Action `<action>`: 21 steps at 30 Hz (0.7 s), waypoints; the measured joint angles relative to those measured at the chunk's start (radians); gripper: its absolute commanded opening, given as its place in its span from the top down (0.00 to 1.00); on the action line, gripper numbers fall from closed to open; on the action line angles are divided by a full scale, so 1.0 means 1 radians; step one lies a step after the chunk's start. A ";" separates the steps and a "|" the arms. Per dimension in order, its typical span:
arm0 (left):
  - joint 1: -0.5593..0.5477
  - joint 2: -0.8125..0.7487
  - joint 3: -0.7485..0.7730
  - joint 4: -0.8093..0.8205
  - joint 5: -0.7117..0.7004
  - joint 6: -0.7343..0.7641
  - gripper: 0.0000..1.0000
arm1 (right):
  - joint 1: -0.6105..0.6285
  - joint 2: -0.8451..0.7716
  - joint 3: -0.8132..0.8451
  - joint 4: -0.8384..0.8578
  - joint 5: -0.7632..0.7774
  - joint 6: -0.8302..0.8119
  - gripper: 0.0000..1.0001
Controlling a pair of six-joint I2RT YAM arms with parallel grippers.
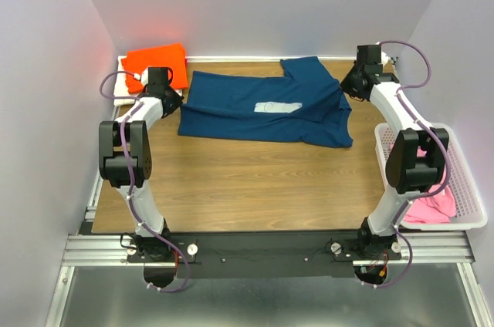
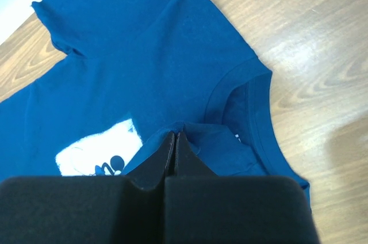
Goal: Fold and stack the t-shirts
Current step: Fold the tshirt
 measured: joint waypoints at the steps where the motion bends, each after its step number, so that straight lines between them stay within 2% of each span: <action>1: 0.003 0.000 0.000 0.000 0.000 0.000 1.00 | -0.002 0.005 0.006 0.000 -0.003 0.000 1.00; 20: 0.006 0.051 0.002 0.009 0.023 0.009 0.99 | -0.003 0.124 0.114 0.005 -0.065 -0.017 1.00; 21: 0.006 0.053 0.005 0.012 0.029 0.012 0.86 | -0.003 0.130 0.122 0.005 -0.069 -0.018 1.00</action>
